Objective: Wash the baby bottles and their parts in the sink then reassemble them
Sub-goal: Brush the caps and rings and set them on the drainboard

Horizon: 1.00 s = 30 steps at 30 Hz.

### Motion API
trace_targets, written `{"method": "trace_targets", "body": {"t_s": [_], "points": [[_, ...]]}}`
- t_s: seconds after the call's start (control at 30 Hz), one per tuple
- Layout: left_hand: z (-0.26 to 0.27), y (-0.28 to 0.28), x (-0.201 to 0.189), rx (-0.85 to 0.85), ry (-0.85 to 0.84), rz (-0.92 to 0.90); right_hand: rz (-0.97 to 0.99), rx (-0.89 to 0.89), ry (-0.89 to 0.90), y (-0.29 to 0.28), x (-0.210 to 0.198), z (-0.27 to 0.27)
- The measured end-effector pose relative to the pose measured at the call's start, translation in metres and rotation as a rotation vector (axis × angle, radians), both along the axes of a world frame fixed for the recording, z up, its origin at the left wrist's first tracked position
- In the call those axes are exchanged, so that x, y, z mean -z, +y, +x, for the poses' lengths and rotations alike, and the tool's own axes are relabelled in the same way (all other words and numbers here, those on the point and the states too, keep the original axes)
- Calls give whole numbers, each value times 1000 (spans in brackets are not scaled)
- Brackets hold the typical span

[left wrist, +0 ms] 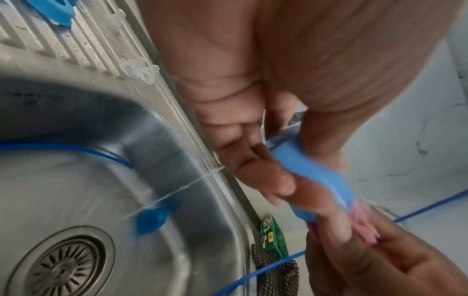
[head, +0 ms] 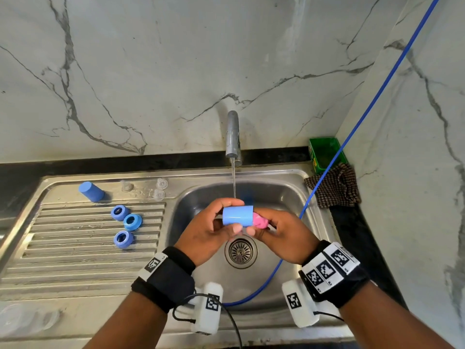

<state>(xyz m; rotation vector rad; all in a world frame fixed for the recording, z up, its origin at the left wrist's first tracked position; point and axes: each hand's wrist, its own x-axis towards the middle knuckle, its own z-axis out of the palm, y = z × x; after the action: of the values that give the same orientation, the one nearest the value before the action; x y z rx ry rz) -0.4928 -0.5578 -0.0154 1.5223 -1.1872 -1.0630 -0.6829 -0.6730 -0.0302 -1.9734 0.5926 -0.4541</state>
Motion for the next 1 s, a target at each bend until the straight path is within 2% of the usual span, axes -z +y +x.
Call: {"method": "trace_targets", "body": {"t_s": [0.07, 0.17, 0.2, 0.4, 0.53, 0.57, 0.67, 0.73, 0.8, 0.9, 1.0], "points": [[-4, 0, -10, -50, 145, 112, -113, -20, 82, 1, 0, -1], [-10, -2, -16, -153, 301, 370, -485, -46, 242, 0, -4, -1], [-12, -3, -14, -181, 337, 421, -542, -49, 257, -1, -5, -1], [-9, -7, -2, -230, 422, 526, -364, -9, 302, 0, -14, -4], [-4, -7, -3, -154, 351, 490, -496, 32, 286, -2, -21, -8], [-3, -8, -3, -127, 340, 474, -478, 49, 278, -6, -21, -9], [1, -9, -3, -89, 285, 406, -264, 39, 277, -16, -16, -6], [2, -13, 2, -147, 226, 349, -185, 44, 336, -24, -10, -6], [2, -20, 13, -252, 218, 318, -153, 136, 429, -37, -3, -13], [5, -36, 37, -383, 331, 330, -126, 354, 564, -56, 8, -25], [10, -57, 53, -387, 425, 311, -69, 428, 557, -61, 17, -27]]}}
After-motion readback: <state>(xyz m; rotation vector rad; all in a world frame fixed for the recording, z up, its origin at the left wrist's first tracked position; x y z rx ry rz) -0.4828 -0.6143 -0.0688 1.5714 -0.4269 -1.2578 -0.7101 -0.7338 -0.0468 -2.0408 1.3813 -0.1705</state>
